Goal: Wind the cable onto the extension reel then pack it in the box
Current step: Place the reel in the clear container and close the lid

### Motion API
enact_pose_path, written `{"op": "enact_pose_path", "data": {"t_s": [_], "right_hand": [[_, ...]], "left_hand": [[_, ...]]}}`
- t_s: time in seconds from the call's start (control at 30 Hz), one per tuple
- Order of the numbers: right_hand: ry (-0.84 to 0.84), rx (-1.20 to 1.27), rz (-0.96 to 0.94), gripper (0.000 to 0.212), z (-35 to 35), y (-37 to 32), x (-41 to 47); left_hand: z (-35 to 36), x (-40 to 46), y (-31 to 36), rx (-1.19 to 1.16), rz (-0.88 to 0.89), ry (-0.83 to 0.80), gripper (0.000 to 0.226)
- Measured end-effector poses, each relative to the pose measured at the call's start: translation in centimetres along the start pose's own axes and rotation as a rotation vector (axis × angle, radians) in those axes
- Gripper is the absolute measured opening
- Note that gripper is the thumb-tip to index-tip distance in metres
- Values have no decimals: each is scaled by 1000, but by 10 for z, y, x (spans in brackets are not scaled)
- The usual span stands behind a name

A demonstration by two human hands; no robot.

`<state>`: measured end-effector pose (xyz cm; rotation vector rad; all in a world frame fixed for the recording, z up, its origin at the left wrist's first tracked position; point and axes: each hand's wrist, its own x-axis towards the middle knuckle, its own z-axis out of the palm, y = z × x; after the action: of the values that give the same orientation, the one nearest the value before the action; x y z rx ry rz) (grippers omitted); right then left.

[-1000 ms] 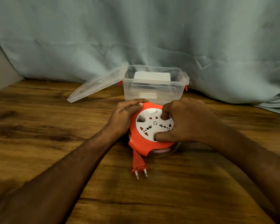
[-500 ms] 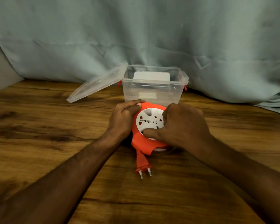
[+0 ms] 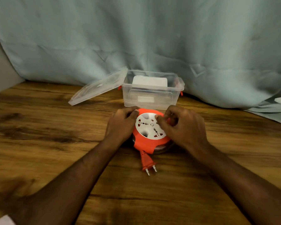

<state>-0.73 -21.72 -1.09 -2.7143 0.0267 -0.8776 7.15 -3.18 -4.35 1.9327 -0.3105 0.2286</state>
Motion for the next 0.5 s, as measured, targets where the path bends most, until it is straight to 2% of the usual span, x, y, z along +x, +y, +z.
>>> {"op": "enact_pose_path", "data": {"t_s": [0.03,0.17,0.27,0.4,0.5], "right_hand": [[9,35,52,33,4,5,-2],[-134,251,241,44,20,5,-11],[-108,293,308,48,19,-3,-21],[-65,260,414,48,9,-17,-41],[-42,331,499,45,1,-26,-60]], "left_hand": [[-1,-3,2,121,22,12,29],[-8,-15,9,300,20,37,28],[-10,-27,12,421,25,58,32],[-14,-52,25,448,-22,29,36],[-19,-78,34,462,-48,-1,37]]}}
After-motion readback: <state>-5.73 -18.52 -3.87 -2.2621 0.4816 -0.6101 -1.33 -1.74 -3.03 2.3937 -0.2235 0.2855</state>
